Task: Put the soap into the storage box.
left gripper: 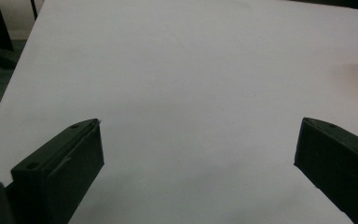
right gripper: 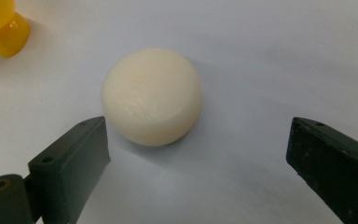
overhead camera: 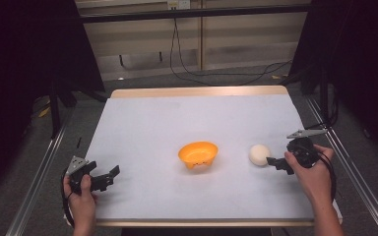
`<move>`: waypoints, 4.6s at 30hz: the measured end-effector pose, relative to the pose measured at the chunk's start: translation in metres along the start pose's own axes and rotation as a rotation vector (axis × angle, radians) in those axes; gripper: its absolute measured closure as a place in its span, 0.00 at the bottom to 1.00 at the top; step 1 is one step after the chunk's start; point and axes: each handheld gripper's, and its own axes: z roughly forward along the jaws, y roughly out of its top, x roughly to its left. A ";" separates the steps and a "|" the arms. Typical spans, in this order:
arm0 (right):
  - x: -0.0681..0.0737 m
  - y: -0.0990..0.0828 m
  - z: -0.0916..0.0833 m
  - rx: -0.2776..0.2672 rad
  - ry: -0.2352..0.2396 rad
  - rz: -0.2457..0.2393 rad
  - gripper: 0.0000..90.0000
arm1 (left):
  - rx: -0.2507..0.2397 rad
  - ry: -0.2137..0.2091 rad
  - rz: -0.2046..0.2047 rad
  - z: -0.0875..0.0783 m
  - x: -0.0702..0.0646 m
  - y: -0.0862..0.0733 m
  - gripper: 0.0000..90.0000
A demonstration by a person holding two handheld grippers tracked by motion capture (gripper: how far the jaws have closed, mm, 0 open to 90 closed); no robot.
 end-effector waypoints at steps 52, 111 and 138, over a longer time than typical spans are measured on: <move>0.028 0.022 0.051 0.075 -0.017 0.061 0.25 | 0.006 0.004 0.004 -0.001 0.001 0.000 0.01; 0.053 0.053 0.031 0.001 0.066 -0.013 0.27 | 0.007 -0.002 0.000 0.000 0.001 0.000 0.01; 0.066 0.068 0.029 -0.029 0.092 -0.052 0.27 | 0.009 -0.001 0.006 0.000 0.002 0.000 0.01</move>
